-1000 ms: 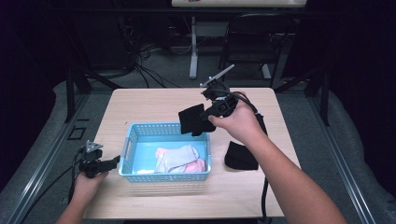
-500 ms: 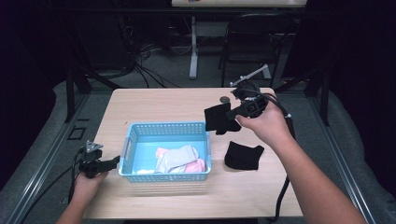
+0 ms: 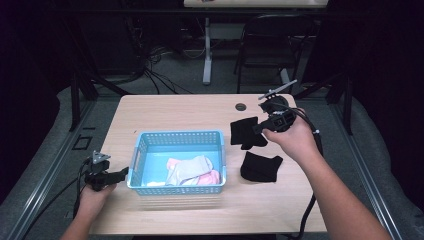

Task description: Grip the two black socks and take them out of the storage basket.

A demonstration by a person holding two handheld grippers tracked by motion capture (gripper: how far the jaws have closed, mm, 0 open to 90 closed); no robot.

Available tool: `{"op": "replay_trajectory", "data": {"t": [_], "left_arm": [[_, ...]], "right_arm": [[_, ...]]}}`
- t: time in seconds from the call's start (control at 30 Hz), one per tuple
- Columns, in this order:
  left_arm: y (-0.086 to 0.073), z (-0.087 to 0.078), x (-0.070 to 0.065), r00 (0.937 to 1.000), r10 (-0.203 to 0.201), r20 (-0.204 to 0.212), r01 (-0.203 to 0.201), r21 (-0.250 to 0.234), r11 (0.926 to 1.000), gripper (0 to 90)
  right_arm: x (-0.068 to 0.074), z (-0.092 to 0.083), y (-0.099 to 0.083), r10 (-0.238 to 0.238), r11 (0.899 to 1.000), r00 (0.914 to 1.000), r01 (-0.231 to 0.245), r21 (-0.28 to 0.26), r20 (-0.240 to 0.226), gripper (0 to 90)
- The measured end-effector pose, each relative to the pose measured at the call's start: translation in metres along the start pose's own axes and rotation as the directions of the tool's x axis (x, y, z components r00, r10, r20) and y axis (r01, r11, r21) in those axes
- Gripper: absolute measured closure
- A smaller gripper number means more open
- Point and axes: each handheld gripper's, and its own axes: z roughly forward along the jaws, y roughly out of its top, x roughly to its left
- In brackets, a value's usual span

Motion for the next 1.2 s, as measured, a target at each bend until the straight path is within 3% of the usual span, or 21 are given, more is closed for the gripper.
{"op": "replay_trajectory", "data": {"t": [0.37,0.53,0.73,0.9,1.2], "left_arm": [[0.0,0.0,0.0,1.0,-0.001,-0.001,0.001,0.001,1.0,22.3],[0.0,0.0,0.0,1.0,-0.001,-0.001,0.001,0.001,1.0,22.3],[-0.001,0.0,0.0,1.0,-0.001,-0.001,0.001,0.001,1.0,22.3],[-0.001,0.001,-0.001,1.0,0.004,-0.004,-0.004,0.01,0.9999,22.3],[-0.001,0.002,-0.001,1.0,0.003,-0.004,-0.003,0.011,0.9999,22.3]], "right_arm": [[-0.013,0.041,-0.018,0.066,0.997,0.9962,-0.064,0.033,-0.057,87.0],[-0.021,0.053,-0.028,0.094,0.994,0.9937,-0.09,0.065,-0.06,87.0],[-0.037,0.066,-0.052,0.136,0.986,0.9903,-0.132,0.101,-0.031,86.9],[-0.056,0.073,-0.075,0.191,0.975,0.9815,-0.188,0.116,-0.016,86.9],[-0.075,0.08,-0.098,0.257,0.961,0.9664,-0.254,0.113,-0.008,86.6]]}}
